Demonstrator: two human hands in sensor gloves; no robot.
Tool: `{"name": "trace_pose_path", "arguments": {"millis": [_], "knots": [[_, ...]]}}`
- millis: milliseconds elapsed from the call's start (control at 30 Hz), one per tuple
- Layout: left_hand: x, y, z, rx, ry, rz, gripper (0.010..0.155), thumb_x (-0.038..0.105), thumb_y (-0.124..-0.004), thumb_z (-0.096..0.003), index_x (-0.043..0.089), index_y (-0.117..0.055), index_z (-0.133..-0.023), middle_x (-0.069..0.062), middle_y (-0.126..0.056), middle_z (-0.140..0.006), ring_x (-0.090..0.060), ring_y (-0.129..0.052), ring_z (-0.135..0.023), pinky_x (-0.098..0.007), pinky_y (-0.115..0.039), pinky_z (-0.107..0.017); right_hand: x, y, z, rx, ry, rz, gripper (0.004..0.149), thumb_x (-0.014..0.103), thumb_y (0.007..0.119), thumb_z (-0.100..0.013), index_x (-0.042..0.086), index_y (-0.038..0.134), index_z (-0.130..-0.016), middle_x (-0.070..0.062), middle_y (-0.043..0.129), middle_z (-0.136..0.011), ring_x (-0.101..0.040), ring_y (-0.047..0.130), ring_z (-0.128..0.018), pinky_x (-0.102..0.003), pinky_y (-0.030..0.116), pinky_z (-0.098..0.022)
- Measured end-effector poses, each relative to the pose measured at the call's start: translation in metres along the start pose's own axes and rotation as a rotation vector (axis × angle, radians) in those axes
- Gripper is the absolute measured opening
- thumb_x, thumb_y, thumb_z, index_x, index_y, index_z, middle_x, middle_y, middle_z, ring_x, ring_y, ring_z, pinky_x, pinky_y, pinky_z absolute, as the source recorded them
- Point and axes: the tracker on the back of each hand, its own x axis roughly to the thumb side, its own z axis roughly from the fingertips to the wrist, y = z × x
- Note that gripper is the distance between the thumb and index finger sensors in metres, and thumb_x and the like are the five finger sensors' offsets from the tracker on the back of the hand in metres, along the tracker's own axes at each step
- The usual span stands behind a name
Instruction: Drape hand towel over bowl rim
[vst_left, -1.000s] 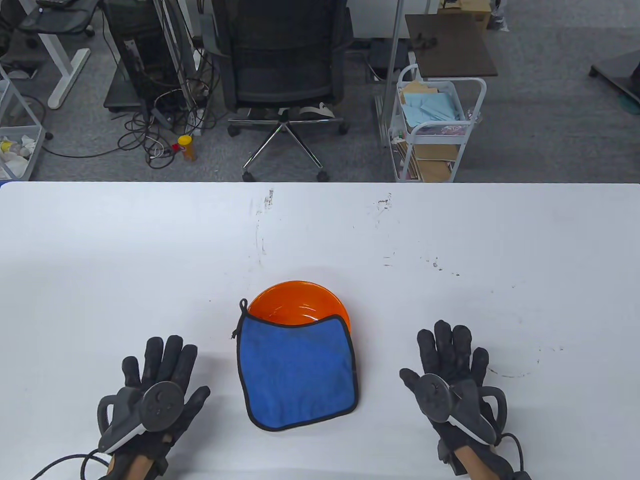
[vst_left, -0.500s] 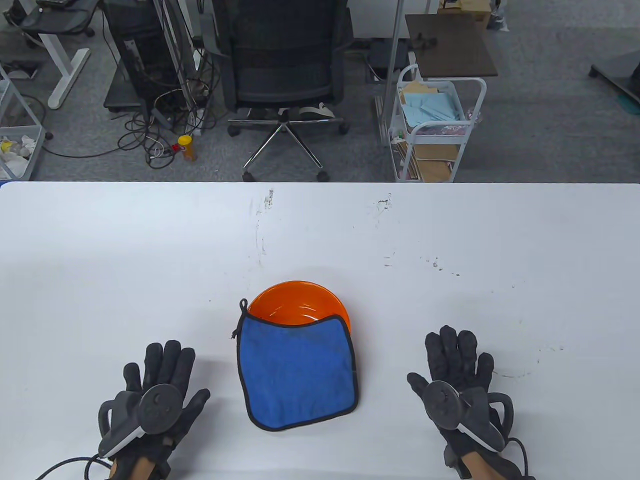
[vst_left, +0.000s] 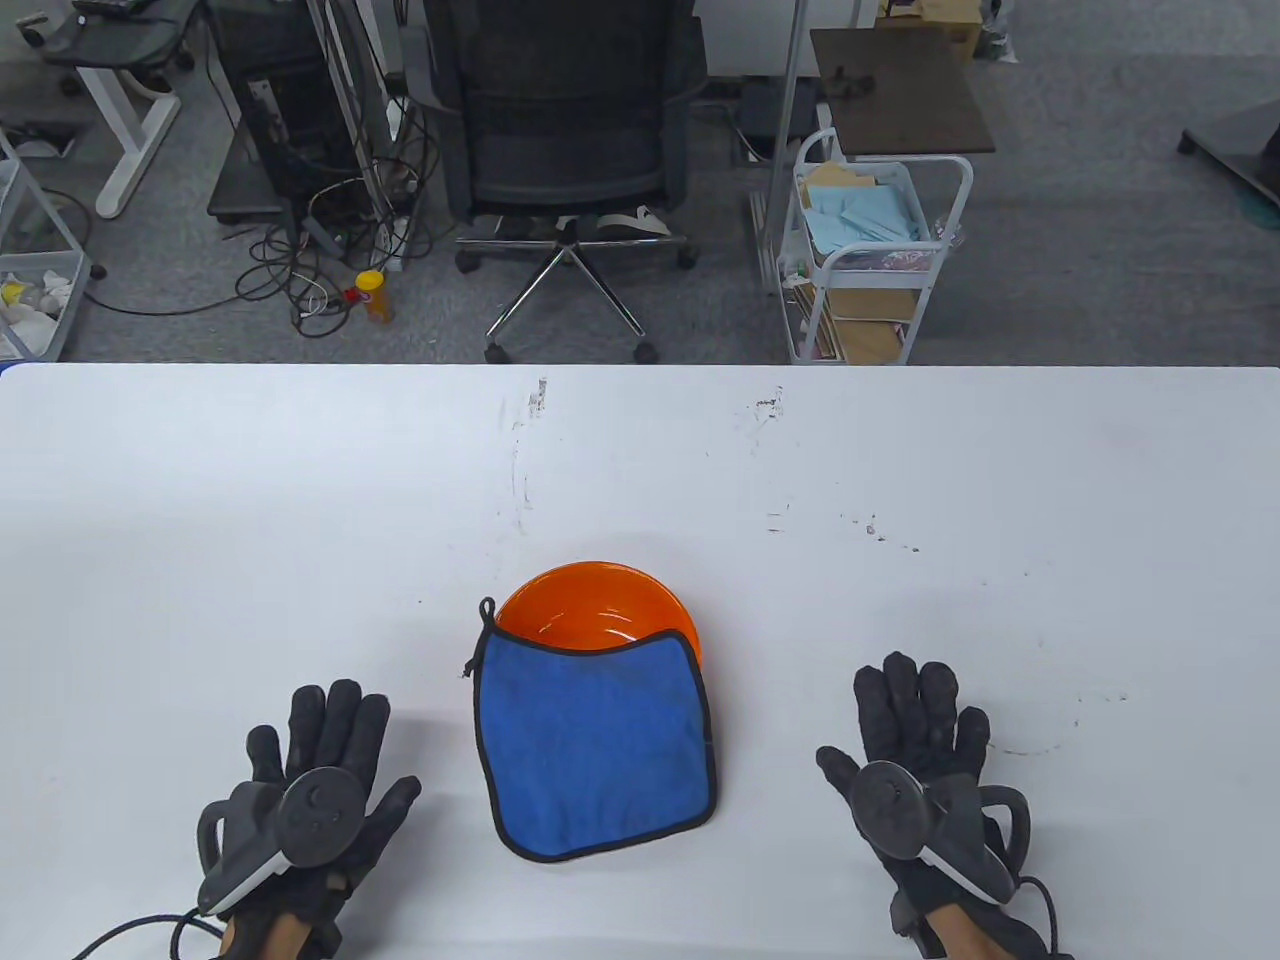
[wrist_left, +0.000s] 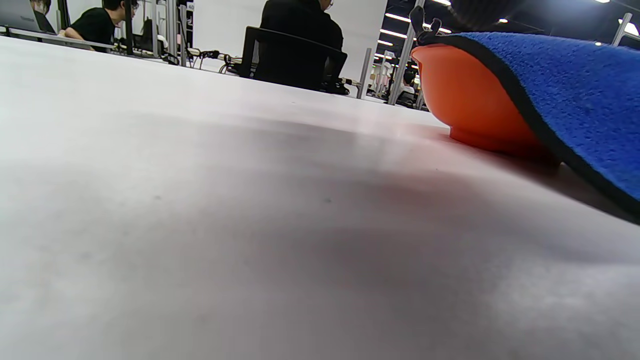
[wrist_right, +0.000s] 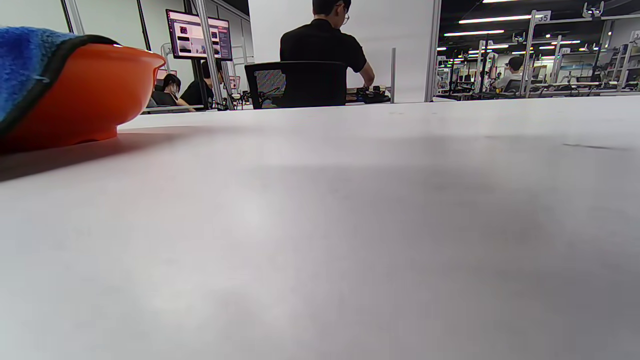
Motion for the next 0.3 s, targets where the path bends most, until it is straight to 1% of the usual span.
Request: {"name": "trace_pose_path", "arguments": {"millis": [300], "knots": [[-0.0006, -0.0002, 0.0002, 0.002, 0.002, 0.007, 0.08, 0.06, -0.052, -0.059, 0.017, -0.013, -0.114, -0.007, -0.003, -0.118, -0.035, 0.001, -0.103, -0.064, -0.004, -0.063, 0.0011, 0.0004, 0.0003, 0.007, -0.01, 0.004, 0.077, 0.054, 0.04, -0.059, 0.008, 0.005, -0.111, -0.022, 0.0, -0.114, -0.052, -0.006, -0.099, -0.076, 0.014, -0.064]]}}
